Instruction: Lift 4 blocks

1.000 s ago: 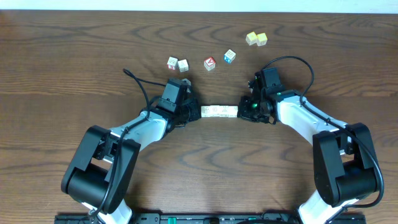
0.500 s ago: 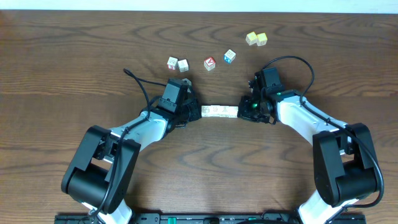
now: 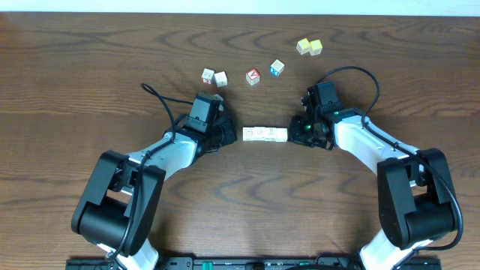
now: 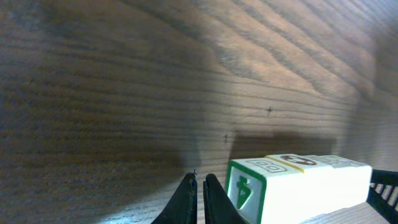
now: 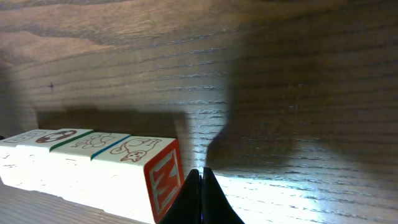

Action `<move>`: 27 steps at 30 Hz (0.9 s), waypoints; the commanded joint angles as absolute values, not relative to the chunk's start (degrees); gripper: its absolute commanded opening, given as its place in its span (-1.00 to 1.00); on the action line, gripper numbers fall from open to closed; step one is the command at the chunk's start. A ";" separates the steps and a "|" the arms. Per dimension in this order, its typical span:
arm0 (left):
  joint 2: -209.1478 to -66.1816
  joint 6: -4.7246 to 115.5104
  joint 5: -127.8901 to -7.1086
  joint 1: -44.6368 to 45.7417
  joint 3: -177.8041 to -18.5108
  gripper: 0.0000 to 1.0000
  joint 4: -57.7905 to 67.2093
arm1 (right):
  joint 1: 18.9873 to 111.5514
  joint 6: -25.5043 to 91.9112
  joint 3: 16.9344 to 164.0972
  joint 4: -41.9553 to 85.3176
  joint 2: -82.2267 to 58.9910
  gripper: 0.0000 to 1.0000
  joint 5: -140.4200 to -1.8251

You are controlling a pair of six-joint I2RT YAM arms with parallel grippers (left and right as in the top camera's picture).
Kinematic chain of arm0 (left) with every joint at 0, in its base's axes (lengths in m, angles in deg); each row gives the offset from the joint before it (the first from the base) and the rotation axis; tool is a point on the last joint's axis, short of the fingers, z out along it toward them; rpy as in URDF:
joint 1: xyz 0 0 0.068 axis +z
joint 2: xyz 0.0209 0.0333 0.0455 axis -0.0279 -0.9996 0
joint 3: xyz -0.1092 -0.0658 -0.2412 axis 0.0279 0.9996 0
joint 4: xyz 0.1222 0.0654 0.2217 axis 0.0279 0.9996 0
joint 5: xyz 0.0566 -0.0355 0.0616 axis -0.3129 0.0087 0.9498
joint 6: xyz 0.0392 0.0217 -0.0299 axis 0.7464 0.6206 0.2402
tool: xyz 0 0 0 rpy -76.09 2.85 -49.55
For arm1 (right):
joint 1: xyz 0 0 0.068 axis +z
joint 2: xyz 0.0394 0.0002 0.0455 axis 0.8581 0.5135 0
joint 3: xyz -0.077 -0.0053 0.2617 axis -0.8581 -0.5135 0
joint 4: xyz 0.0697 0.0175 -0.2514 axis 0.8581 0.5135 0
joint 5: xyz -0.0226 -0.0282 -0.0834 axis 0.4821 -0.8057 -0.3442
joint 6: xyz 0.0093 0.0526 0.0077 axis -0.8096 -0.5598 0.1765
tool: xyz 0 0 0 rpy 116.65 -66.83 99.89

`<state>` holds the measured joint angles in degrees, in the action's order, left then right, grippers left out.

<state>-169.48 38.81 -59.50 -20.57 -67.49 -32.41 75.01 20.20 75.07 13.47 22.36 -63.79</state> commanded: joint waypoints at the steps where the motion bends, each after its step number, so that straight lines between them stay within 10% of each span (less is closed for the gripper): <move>1: -170.18 35.78 -54.69 -20.07 -67.51 -0.85 -30.75 | 75.57 21.05 75.66 13.82 22.73 -0.98 -65.91; 17: -154.70 37.92 -42.93 -17.71 -67.89 -0.83 -15.41 | 71.51 21.01 75.66 16.49 22.71 -0.97 -66.87; 22: -155.60 40.04 -44.35 -17.86 -67.89 -0.85 -16.92 | 72.17 18.84 75.66 16.45 22.71 -0.63 -66.85; 27: -158.75 42.42 -52.35 -17.45 -67.89 -0.86 -23.74 | 72.43 19.41 75.66 15.57 22.73 -0.97 -66.87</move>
